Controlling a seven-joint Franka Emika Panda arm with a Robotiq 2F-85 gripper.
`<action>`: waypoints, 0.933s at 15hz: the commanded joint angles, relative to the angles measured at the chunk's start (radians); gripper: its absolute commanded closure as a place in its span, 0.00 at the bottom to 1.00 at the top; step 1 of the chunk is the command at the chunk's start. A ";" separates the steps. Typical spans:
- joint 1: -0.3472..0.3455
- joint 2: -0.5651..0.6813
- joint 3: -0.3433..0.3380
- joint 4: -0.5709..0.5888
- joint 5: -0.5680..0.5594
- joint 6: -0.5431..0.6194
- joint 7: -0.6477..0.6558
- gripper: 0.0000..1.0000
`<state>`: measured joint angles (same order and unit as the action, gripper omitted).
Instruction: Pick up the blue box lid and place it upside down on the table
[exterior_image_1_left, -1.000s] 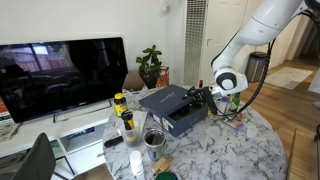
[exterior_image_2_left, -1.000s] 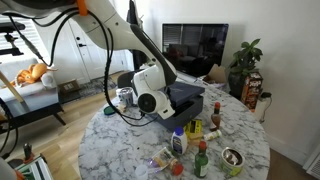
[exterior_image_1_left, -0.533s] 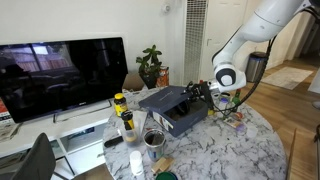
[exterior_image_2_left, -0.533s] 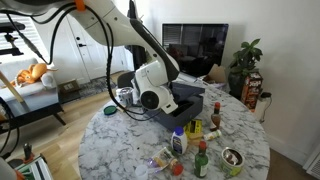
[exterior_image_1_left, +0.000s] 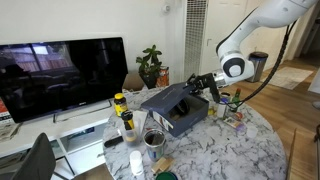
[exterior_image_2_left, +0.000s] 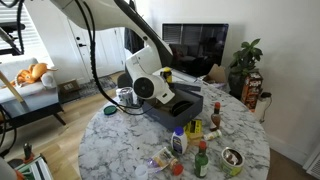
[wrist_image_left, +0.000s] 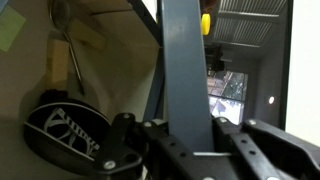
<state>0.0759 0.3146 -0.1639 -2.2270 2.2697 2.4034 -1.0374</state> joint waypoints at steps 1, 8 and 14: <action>0.003 -0.233 0.022 -0.155 -0.095 0.052 -0.051 1.00; 0.003 -0.597 0.190 -0.291 -0.393 0.384 0.091 1.00; 0.048 -0.752 0.397 -0.435 -0.842 0.676 0.474 1.00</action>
<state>0.0987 -0.3603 0.1720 -2.5537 1.6230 3.0051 -0.7459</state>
